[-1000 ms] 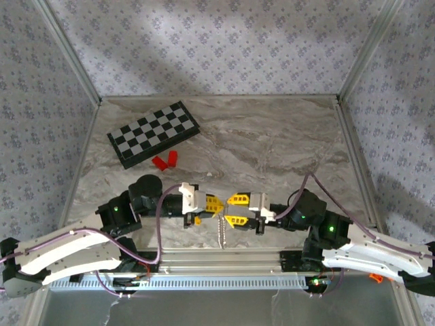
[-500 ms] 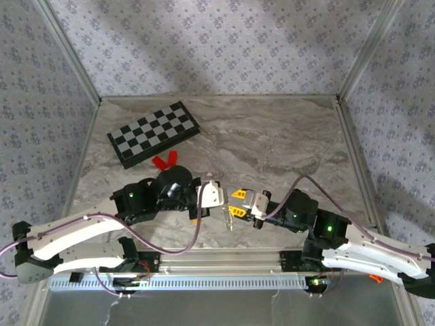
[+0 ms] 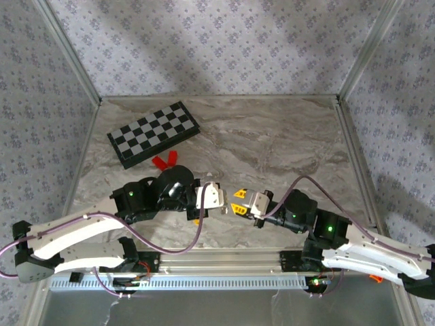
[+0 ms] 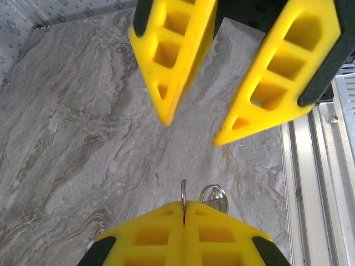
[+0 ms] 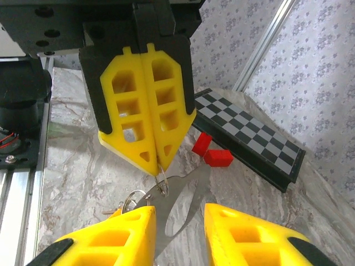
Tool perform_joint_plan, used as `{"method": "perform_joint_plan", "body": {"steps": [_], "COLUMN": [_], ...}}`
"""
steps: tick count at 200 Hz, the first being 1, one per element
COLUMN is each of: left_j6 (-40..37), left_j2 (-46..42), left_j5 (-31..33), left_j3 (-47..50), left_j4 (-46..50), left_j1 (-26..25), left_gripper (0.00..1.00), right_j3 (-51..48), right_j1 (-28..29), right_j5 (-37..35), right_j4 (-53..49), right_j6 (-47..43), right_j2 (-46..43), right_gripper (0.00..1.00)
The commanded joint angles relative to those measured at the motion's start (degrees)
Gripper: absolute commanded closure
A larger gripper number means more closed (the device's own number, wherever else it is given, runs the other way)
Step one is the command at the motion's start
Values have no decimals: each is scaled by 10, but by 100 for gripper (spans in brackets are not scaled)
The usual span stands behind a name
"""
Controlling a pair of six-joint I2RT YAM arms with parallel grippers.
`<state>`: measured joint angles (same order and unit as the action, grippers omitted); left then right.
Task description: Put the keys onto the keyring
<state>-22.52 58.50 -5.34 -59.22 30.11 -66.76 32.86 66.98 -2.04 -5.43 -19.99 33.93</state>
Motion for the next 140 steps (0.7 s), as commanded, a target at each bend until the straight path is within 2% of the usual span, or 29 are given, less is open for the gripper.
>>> {"method": "perform_joint_plan", "body": {"steps": [1,92,140], "left_j6": [-6,-2,-2], "left_j2": [-12,-13,-11], "left_j5": [-19,-34,-37], "left_j3": [-20,-23,-22], "left_j4": [1,6,3], "left_j1": [-4,-3,-5], "left_gripper": [100,100,100], "right_j3": [-2,-3,-4], "right_j1": [-5,-24,-32], "right_j5": [24,55,72], "right_j4": [7,56,68], "right_j6": [1,5,10], "right_j2": [12,45,55], "right_gripper": [70,72,79]}}
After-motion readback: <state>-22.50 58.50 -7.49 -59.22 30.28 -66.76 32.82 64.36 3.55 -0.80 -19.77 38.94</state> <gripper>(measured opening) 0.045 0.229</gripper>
